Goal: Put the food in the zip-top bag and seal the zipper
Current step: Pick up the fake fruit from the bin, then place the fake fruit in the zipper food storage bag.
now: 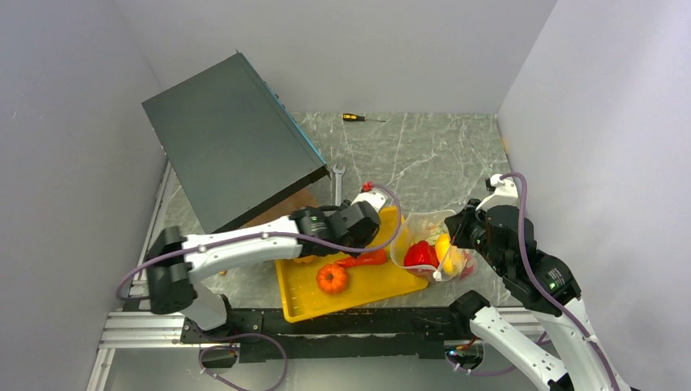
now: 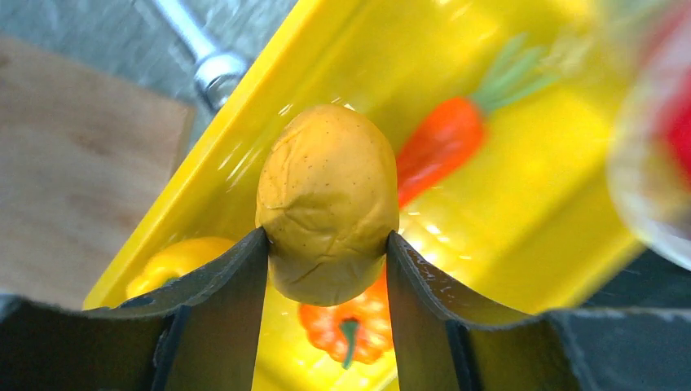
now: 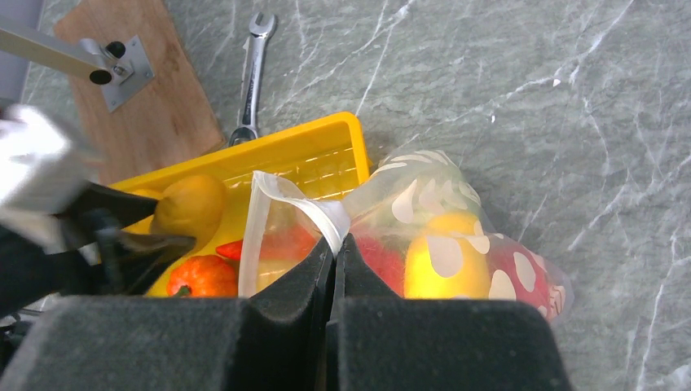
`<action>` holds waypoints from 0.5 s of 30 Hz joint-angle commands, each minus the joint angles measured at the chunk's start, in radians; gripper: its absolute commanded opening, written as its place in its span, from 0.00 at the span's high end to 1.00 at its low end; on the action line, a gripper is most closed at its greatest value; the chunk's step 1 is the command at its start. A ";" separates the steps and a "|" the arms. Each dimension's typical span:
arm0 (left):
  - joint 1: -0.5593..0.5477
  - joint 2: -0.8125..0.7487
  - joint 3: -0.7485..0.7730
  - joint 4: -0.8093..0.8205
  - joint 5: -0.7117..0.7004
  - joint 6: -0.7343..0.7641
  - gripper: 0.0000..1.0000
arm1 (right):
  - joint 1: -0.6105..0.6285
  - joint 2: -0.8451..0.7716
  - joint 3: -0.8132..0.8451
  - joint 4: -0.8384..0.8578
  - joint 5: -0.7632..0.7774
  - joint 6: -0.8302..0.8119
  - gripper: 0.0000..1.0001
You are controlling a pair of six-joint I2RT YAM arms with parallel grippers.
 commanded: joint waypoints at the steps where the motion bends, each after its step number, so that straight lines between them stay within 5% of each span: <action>1: -0.006 -0.169 -0.001 0.184 0.227 0.009 0.59 | 0.004 -0.001 0.015 0.075 0.005 0.005 1.00; 8: -0.004 -0.331 -0.060 0.423 0.528 0.011 0.57 | 0.003 -0.003 0.014 0.077 -0.001 0.008 1.00; 15: -0.004 -0.273 -0.014 0.528 0.755 -0.031 0.56 | 0.004 -0.007 0.013 0.077 -0.010 0.014 1.00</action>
